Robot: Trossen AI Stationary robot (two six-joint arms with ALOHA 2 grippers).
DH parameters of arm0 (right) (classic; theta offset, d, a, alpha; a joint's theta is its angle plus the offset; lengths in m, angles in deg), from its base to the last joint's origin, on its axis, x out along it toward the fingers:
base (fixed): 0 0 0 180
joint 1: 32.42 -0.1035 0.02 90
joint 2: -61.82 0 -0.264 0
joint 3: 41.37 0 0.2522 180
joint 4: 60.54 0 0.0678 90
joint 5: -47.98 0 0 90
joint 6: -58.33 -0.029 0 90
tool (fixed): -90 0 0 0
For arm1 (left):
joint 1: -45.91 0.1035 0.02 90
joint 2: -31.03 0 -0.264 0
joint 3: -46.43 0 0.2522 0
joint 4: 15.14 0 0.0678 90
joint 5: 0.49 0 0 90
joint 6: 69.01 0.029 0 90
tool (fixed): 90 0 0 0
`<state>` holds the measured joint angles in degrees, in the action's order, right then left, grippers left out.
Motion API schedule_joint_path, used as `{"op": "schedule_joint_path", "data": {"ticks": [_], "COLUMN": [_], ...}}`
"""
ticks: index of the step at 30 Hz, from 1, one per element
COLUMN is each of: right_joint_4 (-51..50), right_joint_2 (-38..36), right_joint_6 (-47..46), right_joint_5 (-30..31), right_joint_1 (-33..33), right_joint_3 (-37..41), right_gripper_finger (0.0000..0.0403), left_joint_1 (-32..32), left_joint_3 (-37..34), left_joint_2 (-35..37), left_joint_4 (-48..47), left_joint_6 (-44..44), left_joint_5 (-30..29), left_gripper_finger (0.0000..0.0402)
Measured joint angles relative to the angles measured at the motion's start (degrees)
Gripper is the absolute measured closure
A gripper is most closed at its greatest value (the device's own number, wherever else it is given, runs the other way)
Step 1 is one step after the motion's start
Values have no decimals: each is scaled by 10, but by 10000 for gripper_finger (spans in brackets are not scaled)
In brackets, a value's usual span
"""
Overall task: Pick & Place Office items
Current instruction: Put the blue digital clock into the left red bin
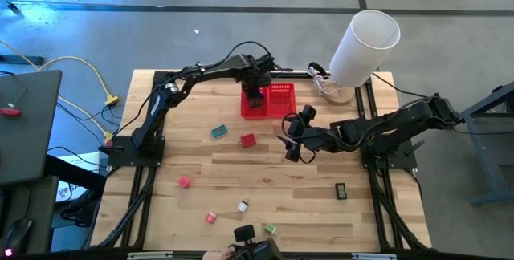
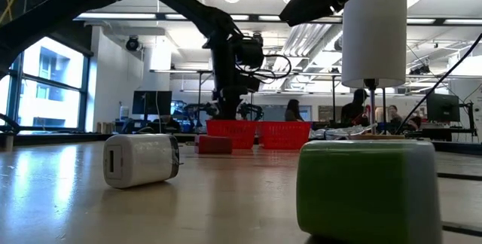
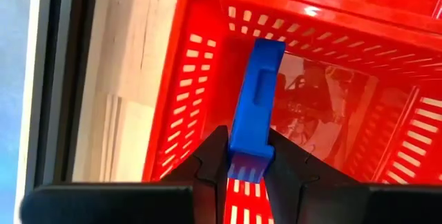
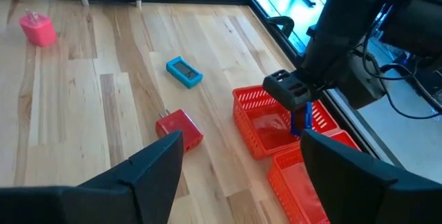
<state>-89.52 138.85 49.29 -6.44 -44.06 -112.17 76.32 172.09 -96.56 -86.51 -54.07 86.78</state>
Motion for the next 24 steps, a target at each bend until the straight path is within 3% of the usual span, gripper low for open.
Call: {"op": "schedule_joint_path", "data": {"ticks": [17, 24], "right_joint_4": [2, 2], "right_joint_2": [0, 0], "right_joint_6": [2, 2], "right_joint_5": [0, -13], "right_joint_1": [0, 0], "right_joint_3": [0, 0], "right_gripper_finger": [124, 124], "left_joint_1": [0, -2], "left_joint_3": [0, 0], "left_joint_2": [0, 0], "left_joint_4": [9, 5], "left_joint_6": [-34, 13], "left_joint_5": [-1, -5], "left_gripper_finger": [332, 332]}}
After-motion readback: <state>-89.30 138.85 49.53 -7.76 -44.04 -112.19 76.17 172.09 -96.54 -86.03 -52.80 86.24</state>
